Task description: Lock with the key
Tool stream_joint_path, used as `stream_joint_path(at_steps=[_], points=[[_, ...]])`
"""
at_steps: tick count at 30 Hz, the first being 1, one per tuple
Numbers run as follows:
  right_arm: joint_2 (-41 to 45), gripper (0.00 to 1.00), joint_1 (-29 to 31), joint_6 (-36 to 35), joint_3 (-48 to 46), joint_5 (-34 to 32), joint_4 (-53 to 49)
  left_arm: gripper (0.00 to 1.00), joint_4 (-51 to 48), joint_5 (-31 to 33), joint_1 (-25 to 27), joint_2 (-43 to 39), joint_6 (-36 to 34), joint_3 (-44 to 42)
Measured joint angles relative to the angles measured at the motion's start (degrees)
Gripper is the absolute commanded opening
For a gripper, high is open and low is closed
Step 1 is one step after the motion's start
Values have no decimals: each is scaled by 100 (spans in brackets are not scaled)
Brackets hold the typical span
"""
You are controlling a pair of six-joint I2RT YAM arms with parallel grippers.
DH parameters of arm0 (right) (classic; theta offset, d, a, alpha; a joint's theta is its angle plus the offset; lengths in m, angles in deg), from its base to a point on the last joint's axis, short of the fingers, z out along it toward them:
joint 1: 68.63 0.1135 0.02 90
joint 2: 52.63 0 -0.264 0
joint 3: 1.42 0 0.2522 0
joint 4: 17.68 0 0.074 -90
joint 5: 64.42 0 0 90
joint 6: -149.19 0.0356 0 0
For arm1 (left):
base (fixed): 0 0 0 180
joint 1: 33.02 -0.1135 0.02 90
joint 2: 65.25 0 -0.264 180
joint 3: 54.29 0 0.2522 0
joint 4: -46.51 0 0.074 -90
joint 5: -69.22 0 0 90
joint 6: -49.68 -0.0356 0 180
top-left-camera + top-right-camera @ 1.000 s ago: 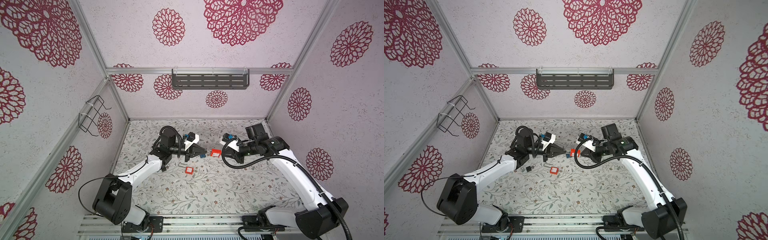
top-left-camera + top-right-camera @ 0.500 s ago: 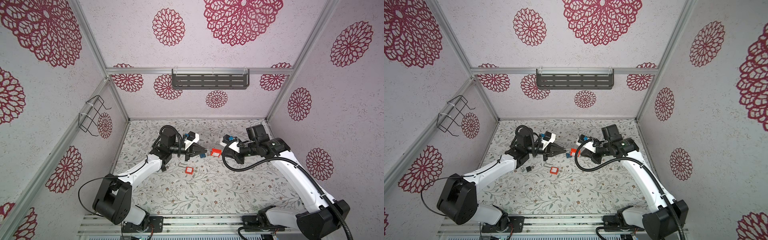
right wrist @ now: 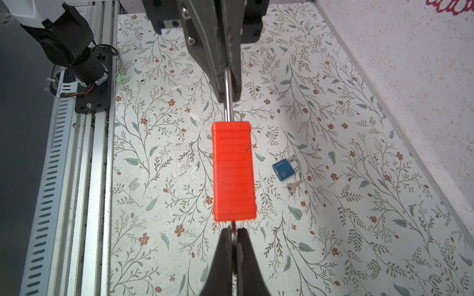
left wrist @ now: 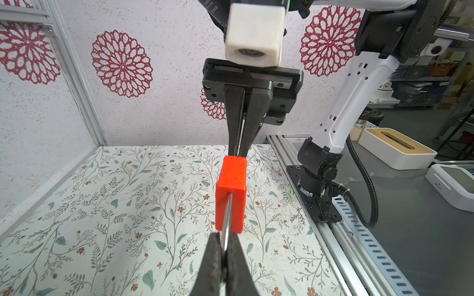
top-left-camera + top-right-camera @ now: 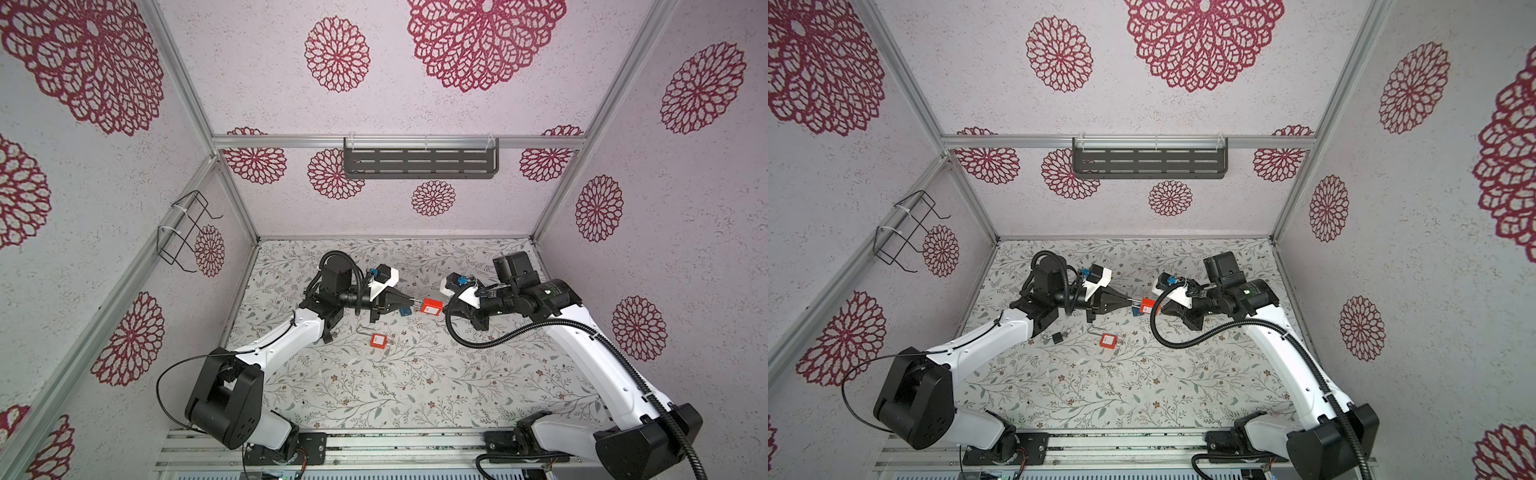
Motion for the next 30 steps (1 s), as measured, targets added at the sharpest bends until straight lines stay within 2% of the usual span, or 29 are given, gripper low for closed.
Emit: stream_joint_path(at_steps=[19, 30], points=[[22, 0, 22, -72, -192, 114, -46, 0, -601, 33, 0, -131, -339, 2], [-81, 0, 15, -15, -160, 415, -153, 0, -695, 52, -20, -317, -428, -79]])
